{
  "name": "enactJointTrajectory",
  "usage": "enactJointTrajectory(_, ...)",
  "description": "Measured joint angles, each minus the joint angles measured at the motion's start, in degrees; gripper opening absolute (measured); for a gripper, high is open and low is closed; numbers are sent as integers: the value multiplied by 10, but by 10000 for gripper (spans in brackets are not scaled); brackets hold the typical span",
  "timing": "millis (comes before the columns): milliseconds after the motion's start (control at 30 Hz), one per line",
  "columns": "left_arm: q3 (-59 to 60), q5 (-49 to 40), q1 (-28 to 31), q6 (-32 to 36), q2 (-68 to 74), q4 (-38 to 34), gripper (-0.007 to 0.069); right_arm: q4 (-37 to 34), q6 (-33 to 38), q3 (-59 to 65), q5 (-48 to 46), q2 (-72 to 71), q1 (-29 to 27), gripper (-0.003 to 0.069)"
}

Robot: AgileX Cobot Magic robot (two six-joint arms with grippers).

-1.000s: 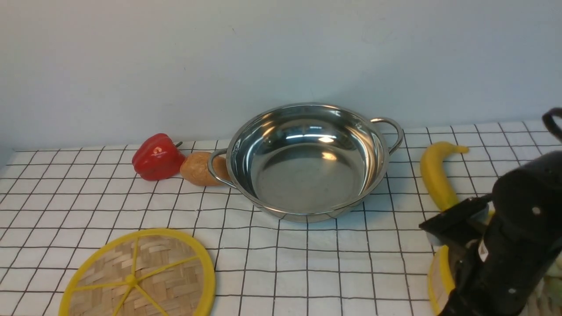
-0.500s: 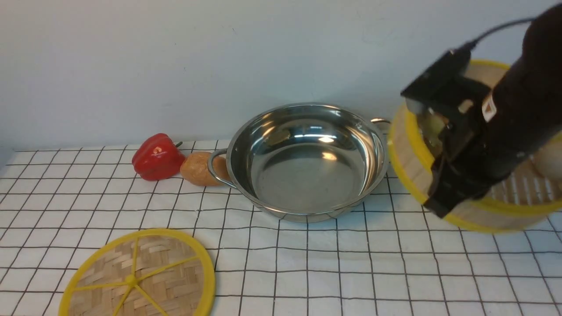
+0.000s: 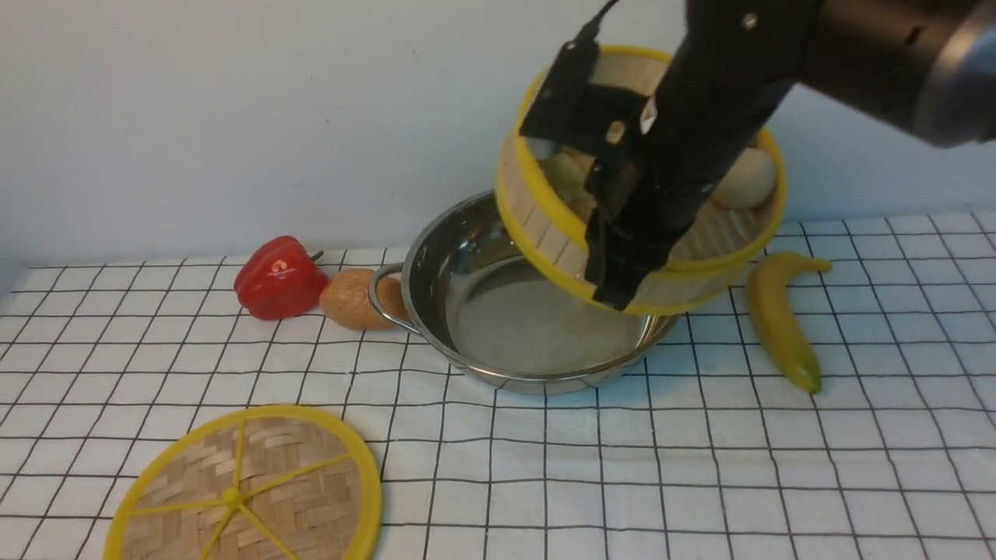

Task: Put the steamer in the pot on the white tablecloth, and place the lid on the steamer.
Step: 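Place the bamboo steamer basket of food into the steel pot with the right gripper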

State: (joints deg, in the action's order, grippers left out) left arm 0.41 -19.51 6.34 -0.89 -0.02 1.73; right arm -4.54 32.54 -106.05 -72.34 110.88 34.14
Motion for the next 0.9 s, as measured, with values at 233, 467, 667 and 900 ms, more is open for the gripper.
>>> enactJointTrajectory(233,0,0,0,0,0,0,243,33,19,-28,-1,57,55,60)
enactJointTrajectory(467,0,0,0,0,0,0,243,85,22,-35,-4,106,56,60)
enactJointTrajectory(667,0,0,0,0,0,0,243,84,37,-39,-4,108,57,60)
enactJointTrajectory(900,0,0,0,0,0,0,243,88,48,-39,8,110,57,60)
